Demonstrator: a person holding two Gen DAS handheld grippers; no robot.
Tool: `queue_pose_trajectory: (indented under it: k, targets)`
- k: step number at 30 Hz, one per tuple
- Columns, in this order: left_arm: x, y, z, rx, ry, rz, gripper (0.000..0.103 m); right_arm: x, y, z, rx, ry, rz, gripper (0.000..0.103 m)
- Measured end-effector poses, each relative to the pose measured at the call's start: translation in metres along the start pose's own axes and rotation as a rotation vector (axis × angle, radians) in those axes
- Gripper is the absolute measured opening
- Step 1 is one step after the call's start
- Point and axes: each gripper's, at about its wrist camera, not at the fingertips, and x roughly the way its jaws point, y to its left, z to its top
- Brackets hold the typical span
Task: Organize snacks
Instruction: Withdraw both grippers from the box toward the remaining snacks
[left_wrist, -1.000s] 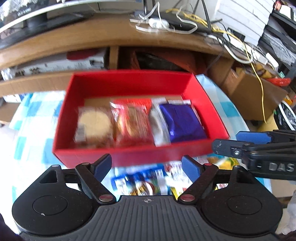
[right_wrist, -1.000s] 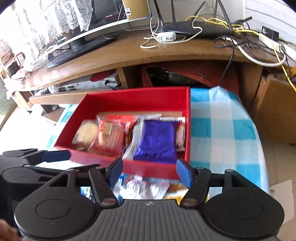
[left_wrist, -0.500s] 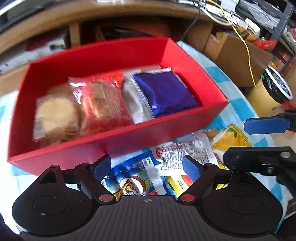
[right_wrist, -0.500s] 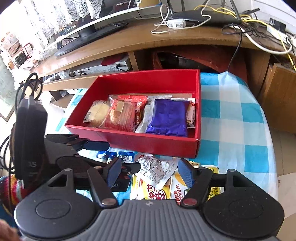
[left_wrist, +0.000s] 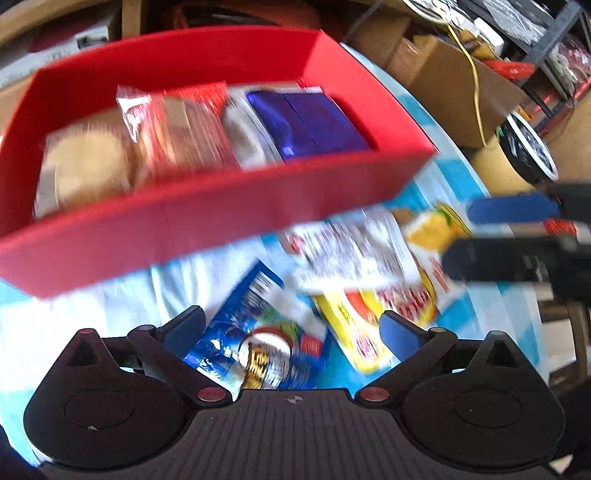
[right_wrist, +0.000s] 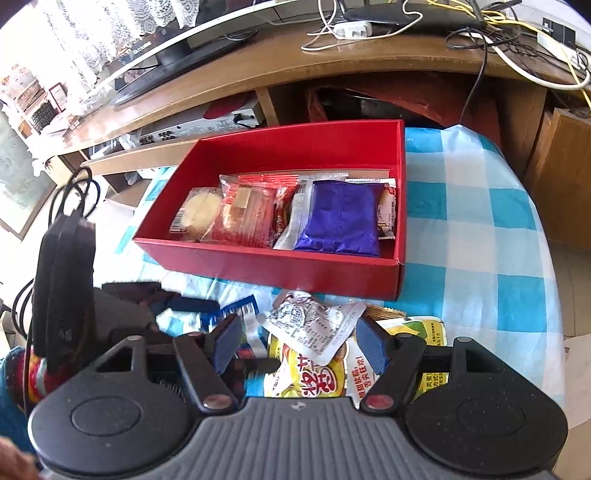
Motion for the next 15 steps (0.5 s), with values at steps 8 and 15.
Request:
queue_pose_trajectory:
  k: [8, 15]
  targets:
    - [-0.008, -0.014, -0.018, 0.016, 0.009, 0.077, 0.102, 0.003, 0.003, -0.003, -0.014, 0.022, 0.0, 0.073]
    - [0.0, -0.033, -0.023, 0.127, 0.014, 0.232, 0.092, 0.023, 0.001, 0.005, -0.054, 0.076, -0.009, 0.074]
